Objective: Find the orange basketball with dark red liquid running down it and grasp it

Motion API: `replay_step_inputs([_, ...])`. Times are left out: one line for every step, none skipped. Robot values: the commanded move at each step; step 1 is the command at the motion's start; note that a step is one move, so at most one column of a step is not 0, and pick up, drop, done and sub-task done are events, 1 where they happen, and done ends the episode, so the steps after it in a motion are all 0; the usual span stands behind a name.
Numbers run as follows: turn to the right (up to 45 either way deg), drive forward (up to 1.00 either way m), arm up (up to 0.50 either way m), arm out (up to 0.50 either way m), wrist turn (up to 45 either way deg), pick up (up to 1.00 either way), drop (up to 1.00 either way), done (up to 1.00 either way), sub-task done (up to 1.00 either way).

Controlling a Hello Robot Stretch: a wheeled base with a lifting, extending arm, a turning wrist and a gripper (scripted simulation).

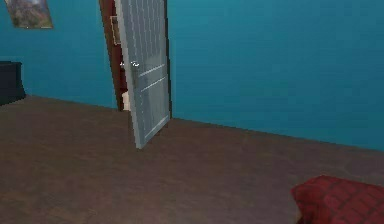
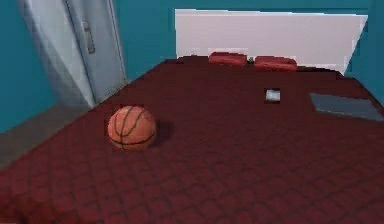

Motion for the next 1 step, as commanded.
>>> replay_step_inputs([-15.0,0.0,0.0,0.0,0.0,0.0,0.0,0.0,0.0])
